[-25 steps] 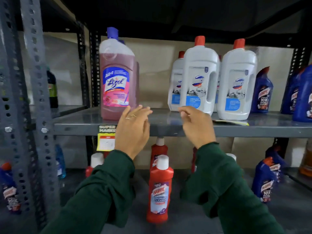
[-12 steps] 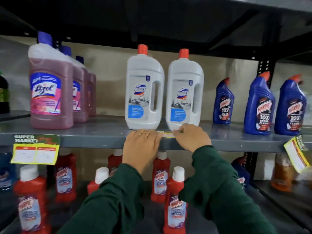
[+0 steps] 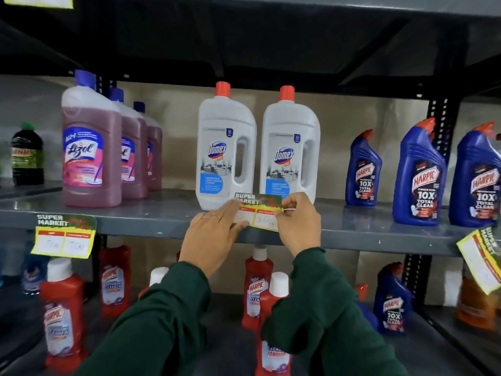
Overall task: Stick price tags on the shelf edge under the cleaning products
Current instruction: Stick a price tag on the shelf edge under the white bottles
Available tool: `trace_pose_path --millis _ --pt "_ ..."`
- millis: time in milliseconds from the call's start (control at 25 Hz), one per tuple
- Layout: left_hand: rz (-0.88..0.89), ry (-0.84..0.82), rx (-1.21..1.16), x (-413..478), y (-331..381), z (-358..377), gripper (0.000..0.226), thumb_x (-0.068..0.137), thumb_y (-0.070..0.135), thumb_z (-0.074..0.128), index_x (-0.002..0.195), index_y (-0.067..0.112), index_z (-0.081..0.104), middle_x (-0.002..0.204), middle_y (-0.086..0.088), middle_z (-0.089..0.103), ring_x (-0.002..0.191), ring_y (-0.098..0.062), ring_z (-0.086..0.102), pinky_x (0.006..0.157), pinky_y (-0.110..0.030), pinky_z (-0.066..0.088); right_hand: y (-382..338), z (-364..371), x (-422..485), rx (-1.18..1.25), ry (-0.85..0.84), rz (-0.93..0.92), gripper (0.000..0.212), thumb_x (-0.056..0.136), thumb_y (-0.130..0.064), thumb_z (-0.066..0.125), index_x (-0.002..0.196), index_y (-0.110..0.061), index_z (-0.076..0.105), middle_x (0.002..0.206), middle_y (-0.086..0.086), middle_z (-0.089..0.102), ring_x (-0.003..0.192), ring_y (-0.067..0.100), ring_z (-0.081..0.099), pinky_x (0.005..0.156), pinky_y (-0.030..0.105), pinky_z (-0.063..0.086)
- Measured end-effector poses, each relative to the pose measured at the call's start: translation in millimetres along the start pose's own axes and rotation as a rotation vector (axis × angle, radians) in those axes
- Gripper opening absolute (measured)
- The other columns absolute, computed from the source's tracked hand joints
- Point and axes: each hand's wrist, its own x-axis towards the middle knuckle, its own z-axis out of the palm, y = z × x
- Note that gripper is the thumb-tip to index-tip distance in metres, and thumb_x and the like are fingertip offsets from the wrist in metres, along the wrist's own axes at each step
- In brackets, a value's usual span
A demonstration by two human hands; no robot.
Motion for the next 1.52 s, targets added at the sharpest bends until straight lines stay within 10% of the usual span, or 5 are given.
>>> trace_pose_path --millis 200,320,520,760,1520 --pt "-0.070 -0.055 -0.306 8.7 3.7 -16.3 0.061 0.089 0.046 0.047 0.140 0.027 0.019 0.153 -0.011 0.015 0.135 -0.031 0.022 0.101 -0.039 0.027 0.8 -9.4 -8.3 0.193 -0.207 -0.125 0.057 0.084 0.007 0.047 0.118 -0.038 0.040 0.096 -0.001 0.057 0.084 0.022 0.062 0.081 0.041 0.055" --pt "-0.126 -0.049 -0.430 10.8 2.1 -22.3 0.019 0.092 0.016 0.053 0.108 0.009 0.061 0.134 -0.012 0.047 0.118 -0.026 0.044 0.097 -0.026 0.033 -2.0 -4.7 -16.9 0.061 -0.280 -0.246 0.042 0.088 0.000 0.046 0.118 -0.029 0.052 0.099 0.000 0.054 0.095 0.020 0.057 0.092 0.041 0.051" --pt "-0.065 -0.073 -0.475 2.4 0.7 -28.8 0.008 0.084 0.008 0.064 0.088 0.009 0.071 0.104 -0.007 0.066 0.093 -0.014 0.055 0.079 -0.003 0.035 -7.9 -6.2 -25.1 -0.169 -0.284 -0.357 0.012 0.086 -0.018 0.058 0.091 -0.012 0.067 0.092 0.009 0.060 0.086 0.018 0.056 0.085 0.036 0.051" --pt "-0.047 -0.094 -0.383 -9.7 6.9 -36.4 0.010 0.078 0.018 0.071 0.083 0.009 0.073 0.100 -0.005 0.071 0.093 -0.019 0.060 0.084 -0.031 0.044 6.3 -2.0 -38.3 -0.245 -0.257 -0.365 0.014 0.085 -0.016 0.059 0.090 -0.007 0.068 0.099 0.003 0.052 0.092 0.016 0.051 0.089 0.033 0.047" --pt "-0.107 -0.034 -0.266 1.6 2.5 -31.7 0.019 0.085 0.013 0.063 0.069 0.004 0.057 0.072 -0.009 0.058 0.067 -0.025 0.051 0.063 -0.040 0.045 -1.8 18.3 -38.4 -0.456 -0.016 -0.247 0.022 0.086 -0.029 0.058 0.087 -0.009 0.068 0.102 0.008 0.059 0.078 0.021 0.057 0.069 0.025 0.038"
